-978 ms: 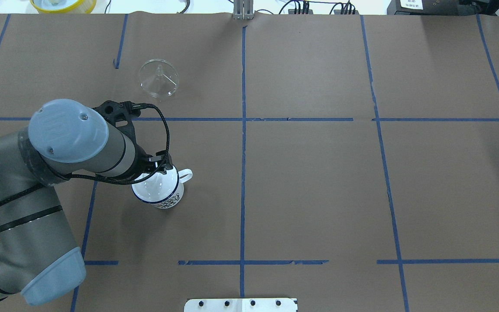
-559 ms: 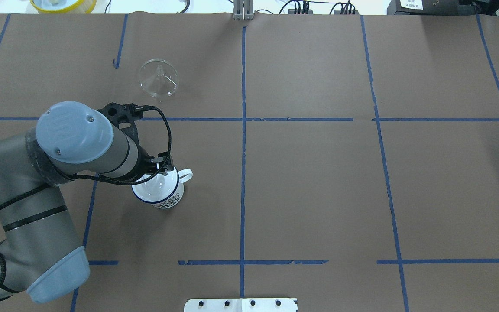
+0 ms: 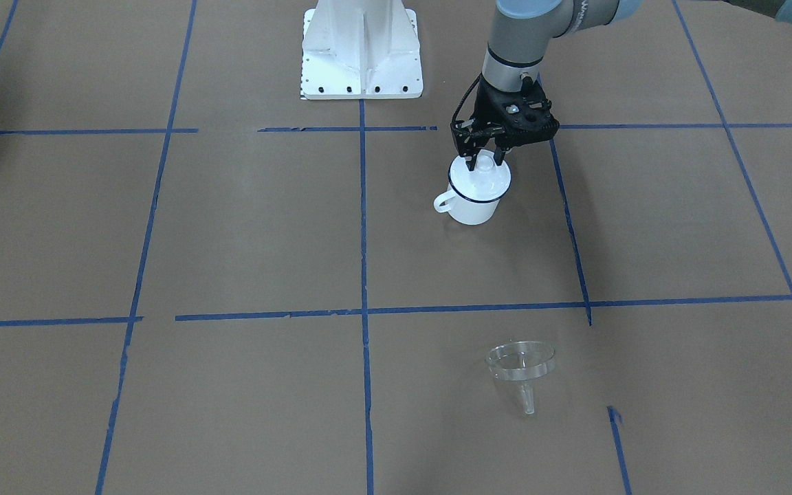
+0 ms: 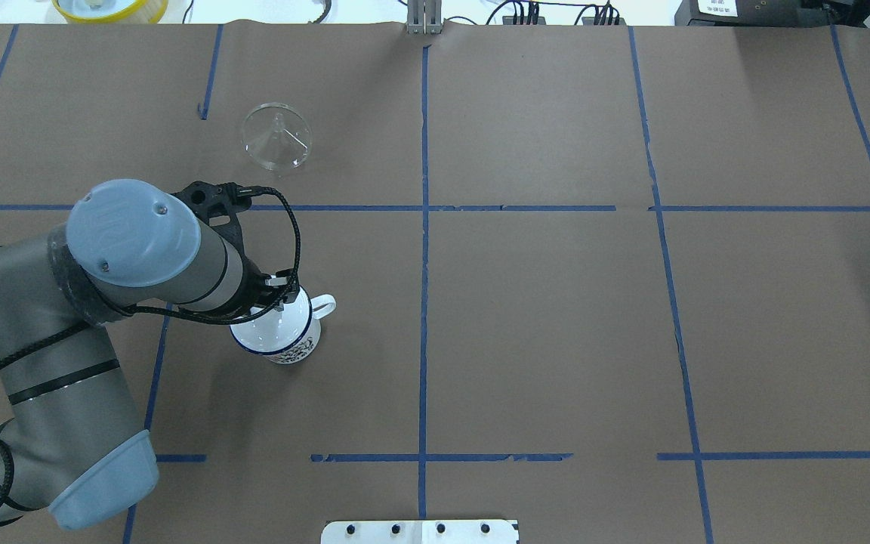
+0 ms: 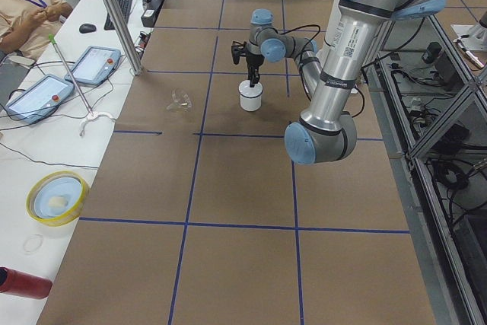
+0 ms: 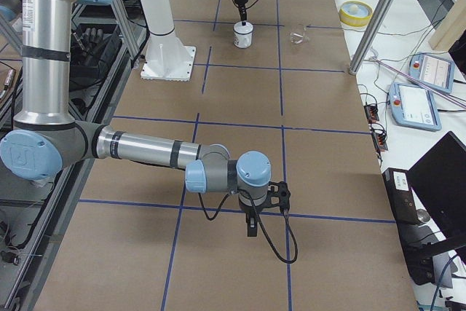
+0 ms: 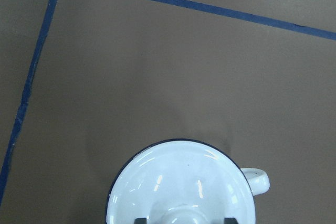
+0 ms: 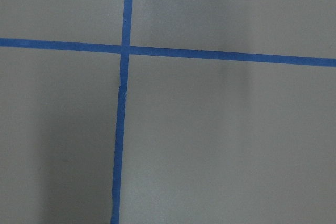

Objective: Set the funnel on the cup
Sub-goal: 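Lift the lid off the mug and set it down beside the mug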

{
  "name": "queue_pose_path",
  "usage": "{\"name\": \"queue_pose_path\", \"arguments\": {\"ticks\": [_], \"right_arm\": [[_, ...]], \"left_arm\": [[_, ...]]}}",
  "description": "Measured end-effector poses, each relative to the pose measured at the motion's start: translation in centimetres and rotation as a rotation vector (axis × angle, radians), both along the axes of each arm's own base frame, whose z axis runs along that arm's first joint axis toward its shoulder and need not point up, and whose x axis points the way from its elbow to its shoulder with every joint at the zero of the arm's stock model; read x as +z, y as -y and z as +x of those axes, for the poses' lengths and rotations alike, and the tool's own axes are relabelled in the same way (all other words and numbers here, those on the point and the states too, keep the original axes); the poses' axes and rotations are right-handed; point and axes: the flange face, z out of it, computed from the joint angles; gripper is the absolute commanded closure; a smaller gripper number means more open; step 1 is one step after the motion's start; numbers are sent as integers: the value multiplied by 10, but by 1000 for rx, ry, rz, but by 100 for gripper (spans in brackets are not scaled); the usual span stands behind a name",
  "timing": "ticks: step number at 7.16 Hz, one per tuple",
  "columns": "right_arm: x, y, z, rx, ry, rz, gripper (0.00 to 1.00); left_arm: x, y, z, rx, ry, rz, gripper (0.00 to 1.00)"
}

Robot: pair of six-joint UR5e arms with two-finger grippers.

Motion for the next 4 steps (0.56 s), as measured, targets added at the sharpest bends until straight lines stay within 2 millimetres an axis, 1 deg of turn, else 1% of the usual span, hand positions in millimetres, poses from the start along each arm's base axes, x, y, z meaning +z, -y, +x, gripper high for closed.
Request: {"name": "queue_pose_path", "arguments": {"ticks": [1, 2, 3, 4], "right_arm": [[0, 0, 0, 0, 0, 0, 0], [0, 0, 0, 0, 0, 0, 0], [0, 0, 0, 0, 0, 0, 0], [0, 0, 0, 0, 0, 0, 0]], "left_arm": [[-4, 0, -4, 0, -6, 6, 100], [-11, 0, -14, 7, -18, 31, 100], [-15, 6, -37, 21, -24, 84, 100], [0, 8, -68, 58, 1, 153, 100]]}}
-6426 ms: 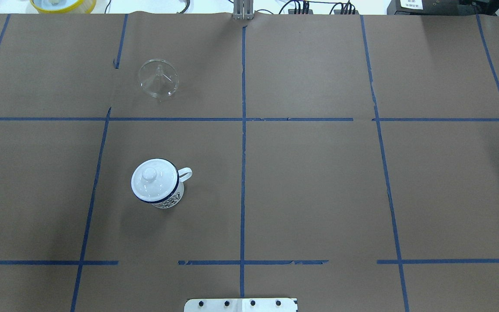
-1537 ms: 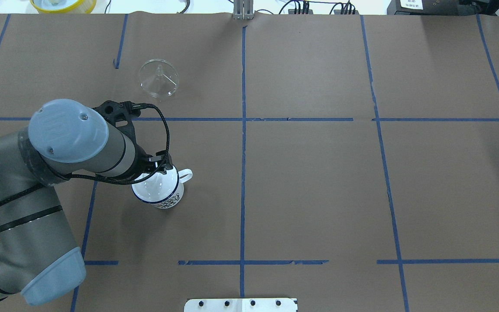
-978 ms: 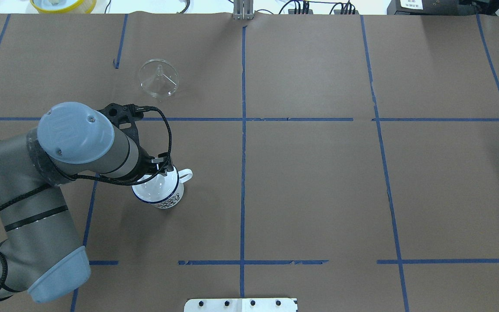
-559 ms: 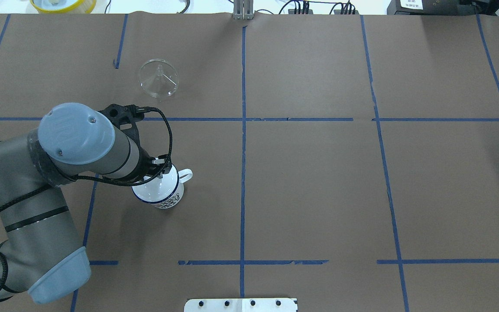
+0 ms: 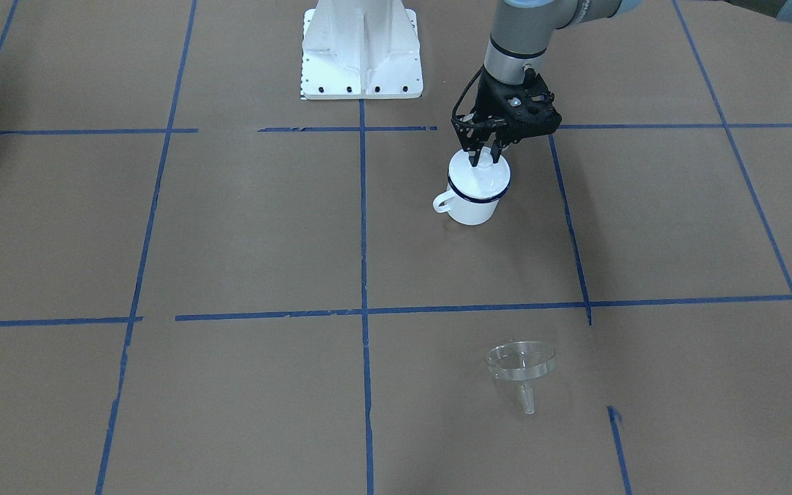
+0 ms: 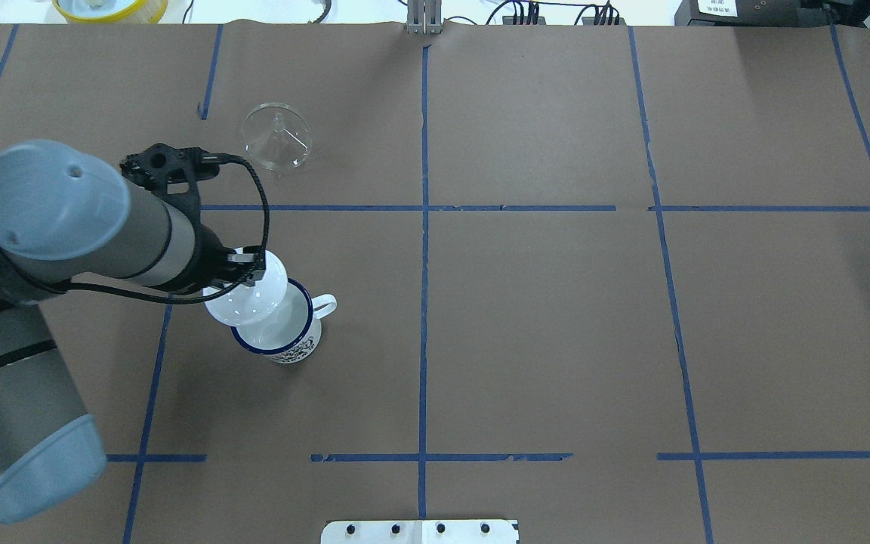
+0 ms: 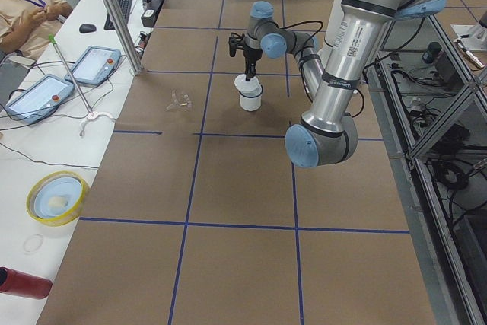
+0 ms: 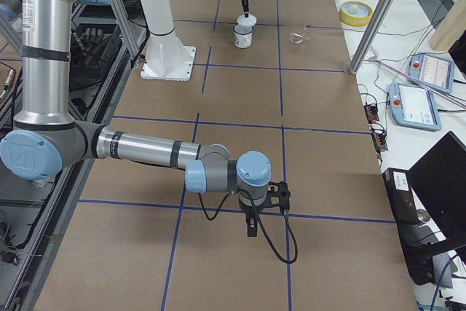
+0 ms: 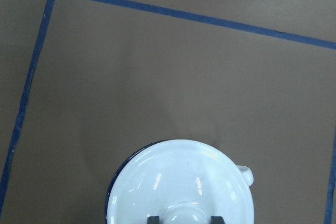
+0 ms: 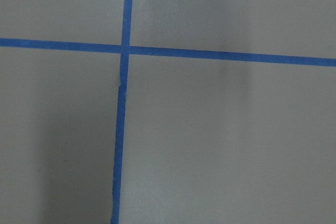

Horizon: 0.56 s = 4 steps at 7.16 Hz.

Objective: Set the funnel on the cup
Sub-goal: 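Lift the lid off the mug and set it down beside the mug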

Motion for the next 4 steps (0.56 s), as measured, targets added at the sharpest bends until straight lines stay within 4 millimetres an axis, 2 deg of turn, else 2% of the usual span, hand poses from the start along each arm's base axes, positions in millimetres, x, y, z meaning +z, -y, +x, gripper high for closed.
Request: {"name": "queue_pose_path", "arguments": {"ticks": [1, 2, 3, 4], "right_arm": [[0, 0, 0, 0, 0, 0, 0], [0, 0, 0, 0, 0, 0, 0], [0, 0, 0, 0, 0, 0, 0], [0, 0, 0, 0, 0, 0, 0]], "left_arm": [[33, -9, -31, 54, 42, 64, 100], [70, -21, -52, 85, 53, 104, 100], [103, -26, -57, 85, 31, 120, 100], [129, -28, -49, 80, 3, 118, 100]]}}
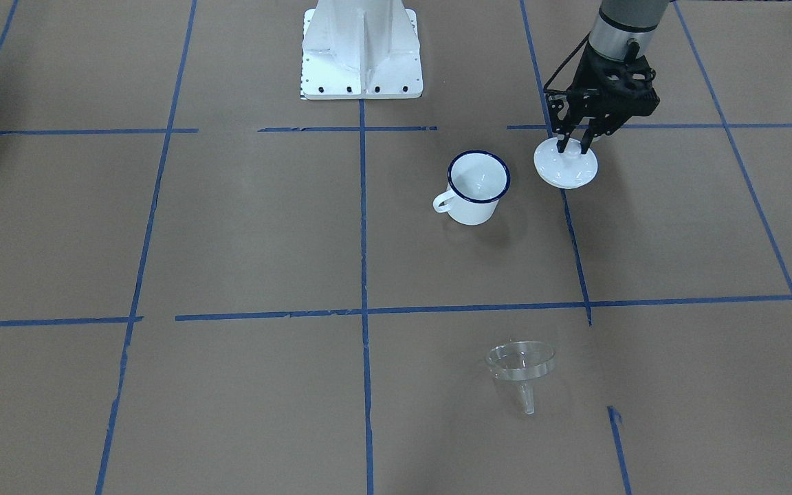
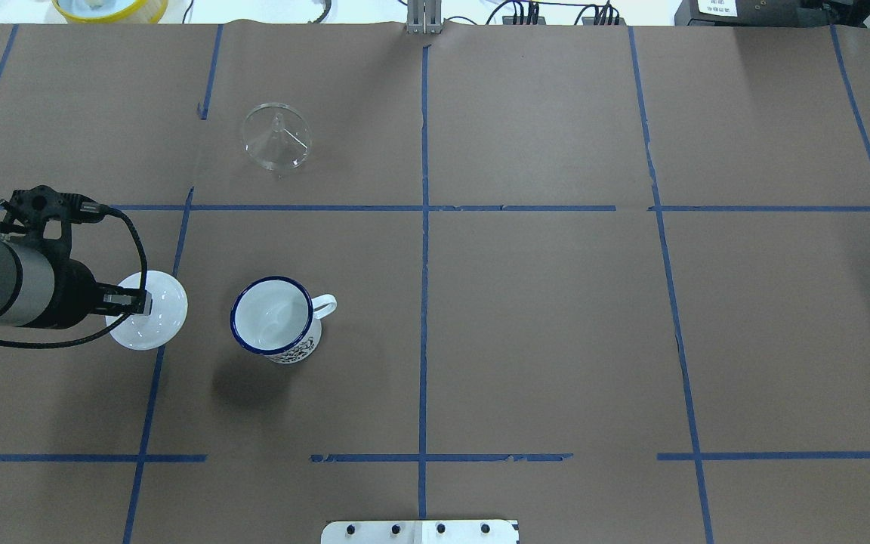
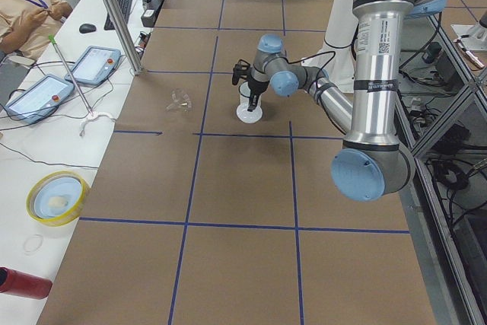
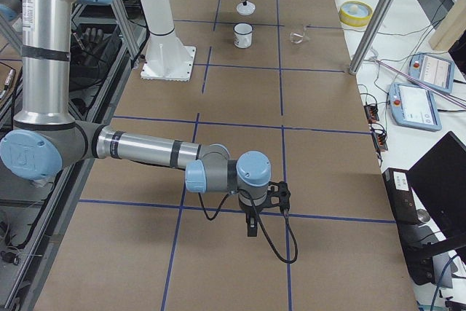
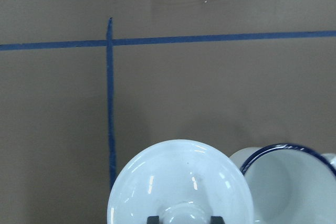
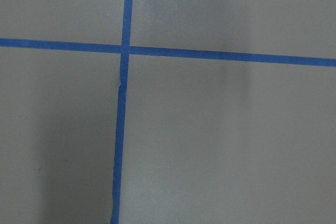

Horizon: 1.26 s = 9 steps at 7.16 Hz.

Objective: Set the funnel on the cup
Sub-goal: 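Lift the lid off the mug and set it down beside the mug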

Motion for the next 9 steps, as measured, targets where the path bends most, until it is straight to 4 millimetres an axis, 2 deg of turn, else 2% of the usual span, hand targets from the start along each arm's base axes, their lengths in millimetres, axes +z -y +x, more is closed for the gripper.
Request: {"name": "queue_pose_path", "arguments": {"ticks": [2, 3, 4, 6, 7, 8, 9], "right_arm": [[0, 0, 0, 0, 0, 0, 0], [0, 0, 0, 0, 0, 0, 0], [0, 0, 0, 0, 0, 0, 0], [0, 0, 0, 0, 0, 0, 0], [0, 0, 0, 0, 0, 0, 0], [0, 0, 0, 0, 0, 0, 0], [0, 0, 0, 0, 0, 0, 0]], "left_arm": [[38, -16, 37, 54, -18, -12, 100], [44, -27, 50, 83, -19, -14, 96], [46, -34, 57, 102, -20, -15, 75], [47, -37, 62, 112, -20, -15, 40], [47, -37, 63, 111, -20, -15, 16], [46, -37, 63, 109, -21, -14, 0], [44, -36, 63, 106, -25, -11, 0]]}}
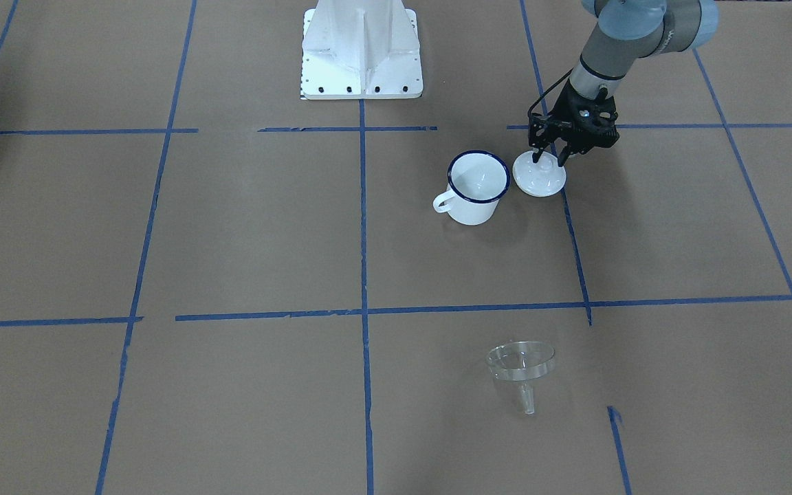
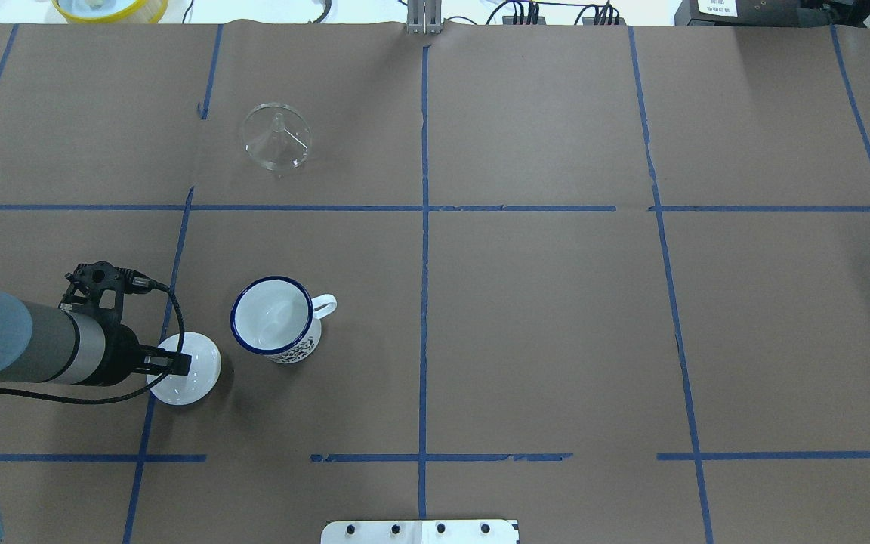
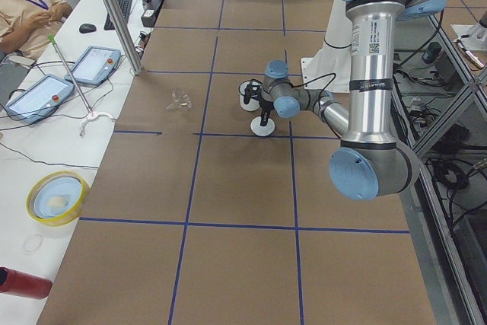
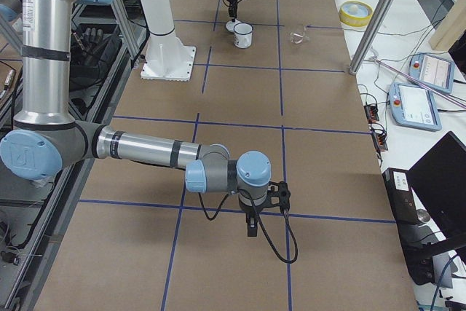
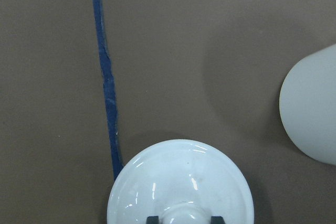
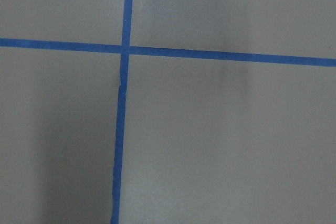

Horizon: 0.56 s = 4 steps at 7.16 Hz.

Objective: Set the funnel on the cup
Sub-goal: 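Release the lid and move the left gripper toward the glass funnel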

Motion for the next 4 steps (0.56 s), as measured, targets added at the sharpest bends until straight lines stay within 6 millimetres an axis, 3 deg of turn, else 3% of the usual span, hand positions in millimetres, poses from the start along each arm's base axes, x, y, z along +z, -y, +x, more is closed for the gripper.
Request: {"name": "queue_pose_path", "arguments": {"ticks": [1, 2, 4], "right_arm": [[0, 0, 0, 0, 0, 0, 0], [0, 0, 0, 0, 0, 0, 0], [0, 0, 0, 0, 0, 0, 0]], "left_arm": [[-8, 5, -4, -16, -15, 5, 0], [-25, 23, -17, -90, -55, -16, 0], [-81, 80, -36, -406, -212, -151, 0]]}}
